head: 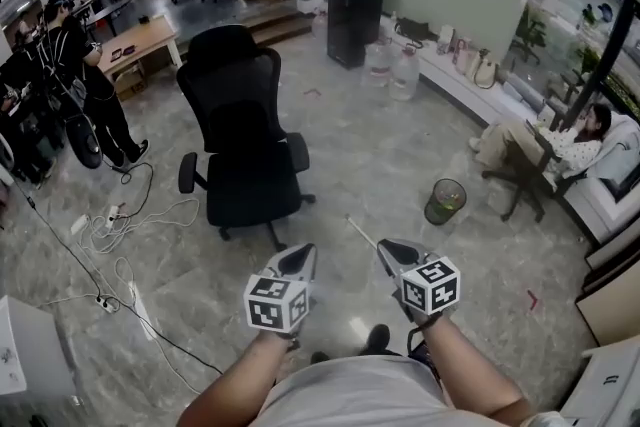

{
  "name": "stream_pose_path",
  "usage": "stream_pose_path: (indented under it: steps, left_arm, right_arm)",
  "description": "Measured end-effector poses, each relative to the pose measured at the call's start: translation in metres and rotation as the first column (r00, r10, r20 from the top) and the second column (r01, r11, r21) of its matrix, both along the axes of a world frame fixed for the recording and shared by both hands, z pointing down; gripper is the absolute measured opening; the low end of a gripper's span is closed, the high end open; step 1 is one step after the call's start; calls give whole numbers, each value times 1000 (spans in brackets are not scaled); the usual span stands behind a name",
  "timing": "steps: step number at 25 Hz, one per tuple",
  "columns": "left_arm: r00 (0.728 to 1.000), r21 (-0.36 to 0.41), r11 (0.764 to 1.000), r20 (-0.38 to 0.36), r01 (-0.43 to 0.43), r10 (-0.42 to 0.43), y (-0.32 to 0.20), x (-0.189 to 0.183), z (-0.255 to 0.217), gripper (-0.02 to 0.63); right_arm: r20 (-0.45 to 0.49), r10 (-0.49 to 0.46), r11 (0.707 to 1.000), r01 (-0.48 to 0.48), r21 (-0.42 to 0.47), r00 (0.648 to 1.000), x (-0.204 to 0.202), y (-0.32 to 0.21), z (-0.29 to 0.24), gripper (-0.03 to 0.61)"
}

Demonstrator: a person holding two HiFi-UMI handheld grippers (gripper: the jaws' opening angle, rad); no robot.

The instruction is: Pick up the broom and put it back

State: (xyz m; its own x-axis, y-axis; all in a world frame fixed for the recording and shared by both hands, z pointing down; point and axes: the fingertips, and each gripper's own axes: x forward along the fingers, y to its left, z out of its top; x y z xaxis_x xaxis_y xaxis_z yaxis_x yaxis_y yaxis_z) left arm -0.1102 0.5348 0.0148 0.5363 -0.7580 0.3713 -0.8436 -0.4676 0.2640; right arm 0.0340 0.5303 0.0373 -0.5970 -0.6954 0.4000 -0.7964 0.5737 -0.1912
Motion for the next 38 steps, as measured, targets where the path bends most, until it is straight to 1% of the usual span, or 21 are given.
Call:
stream_pose_path:
  steps: [5, 9, 14, 19, 23, 27, 29, 31, 34, 36, 38]
  left_arm:
    - [999, -12, 999, -29, 43, -43, -42, -18, 12, 6]
    - [997, -25, 996, -20, 80, -81, -99, -26, 28, 7]
    - [991, -44, 990, -11, 135, -135, -194, -11, 53, 7]
    - [982, -101, 977, 10, 187, -187, -308, 19, 85, 6]
    - [974, -166, 960, 18, 226, -226, -389, 33, 116, 7]
    - [962, -231, 935, 28, 269, -270, -450, 30, 164, 6]
    - [959, -264, 923, 36, 279, -280, -474, 26, 196, 6]
    - [956, -291, 913, 25, 286, -292, -498, 21, 229, 7]
    - [955, -321, 903, 9, 285, -298, -535, 14, 279, 8]
    - [964, -379, 891, 15, 250, -264, -540, 19, 322, 8]
    - [976, -435, 877, 20, 203, -216, -545, 29, 371, 8]
  right_arm:
    - [-8, -12, 1000, 12, -7, 1000, -7, -50, 17, 23]
    - [-1, -21, 1000, 21, -19, 1000, 0, -118, 36, 26]
    - [-3, -57, 997, 57, -53, 998, 24, -223, 73, 36]
    - [-8, -143, 982, 141, -128, 990, 40, -336, 111, 58]
    - [-22, -234, 953, 225, -201, 972, 37, -408, 144, 67]
    - [-56, -321, 909, 291, -299, 945, 26, -460, 195, 94]
    - [-80, -352, 888, 306, -345, 933, 20, -479, 228, 102]
    - [-109, -365, 874, 299, -383, 925, 16, -502, 270, 114]
    - [-158, -362, 857, 261, -445, 919, 14, -544, 345, 127]
    - [-178, -350, 833, 219, -507, 920, 19, -554, 400, 136]
    - [-173, -314, 810, 168, -562, 933, 26, -563, 458, 137]
